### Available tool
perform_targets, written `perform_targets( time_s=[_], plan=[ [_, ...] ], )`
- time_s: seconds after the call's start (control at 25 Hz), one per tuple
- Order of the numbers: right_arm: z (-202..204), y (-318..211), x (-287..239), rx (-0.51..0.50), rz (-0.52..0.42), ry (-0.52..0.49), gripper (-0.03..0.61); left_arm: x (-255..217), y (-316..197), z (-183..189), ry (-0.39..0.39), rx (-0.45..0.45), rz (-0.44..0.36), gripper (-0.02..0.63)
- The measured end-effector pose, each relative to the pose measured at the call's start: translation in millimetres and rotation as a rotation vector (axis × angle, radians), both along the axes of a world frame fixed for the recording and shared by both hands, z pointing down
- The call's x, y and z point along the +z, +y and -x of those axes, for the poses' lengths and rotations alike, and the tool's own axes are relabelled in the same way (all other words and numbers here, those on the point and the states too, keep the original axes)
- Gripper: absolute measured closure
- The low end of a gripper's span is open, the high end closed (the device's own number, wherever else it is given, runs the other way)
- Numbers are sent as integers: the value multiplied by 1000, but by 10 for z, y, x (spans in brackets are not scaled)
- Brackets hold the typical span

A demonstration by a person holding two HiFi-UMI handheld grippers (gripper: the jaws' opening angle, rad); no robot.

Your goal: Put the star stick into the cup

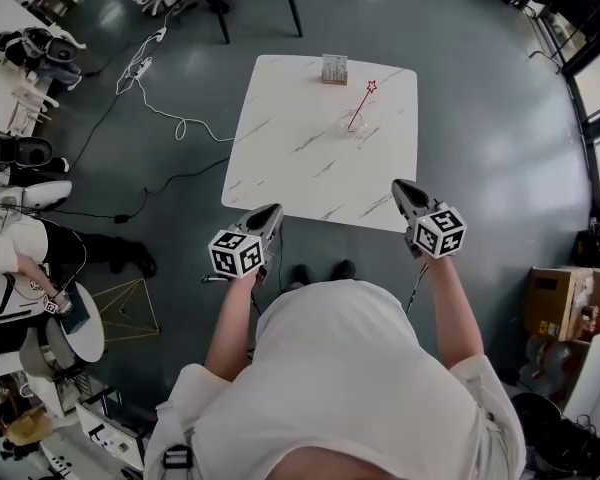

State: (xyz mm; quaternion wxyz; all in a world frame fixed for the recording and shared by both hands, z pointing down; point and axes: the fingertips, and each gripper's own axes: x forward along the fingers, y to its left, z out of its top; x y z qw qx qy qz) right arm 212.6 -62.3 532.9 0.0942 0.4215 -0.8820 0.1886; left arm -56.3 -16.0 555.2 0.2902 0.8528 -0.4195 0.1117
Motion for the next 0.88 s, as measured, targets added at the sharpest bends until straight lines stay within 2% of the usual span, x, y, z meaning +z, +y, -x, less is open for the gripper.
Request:
perform_targets(
  time_s=[0.44, 0.88],
  plan=[
    [153, 73, -100, 29, -10, 16, 554, -47, -45, 174, 57, -2, -1, 600],
    [159, 65, -74, 66, -6, 16, 554, -12, -23, 235, 62, 5, 12, 600]
  ],
)
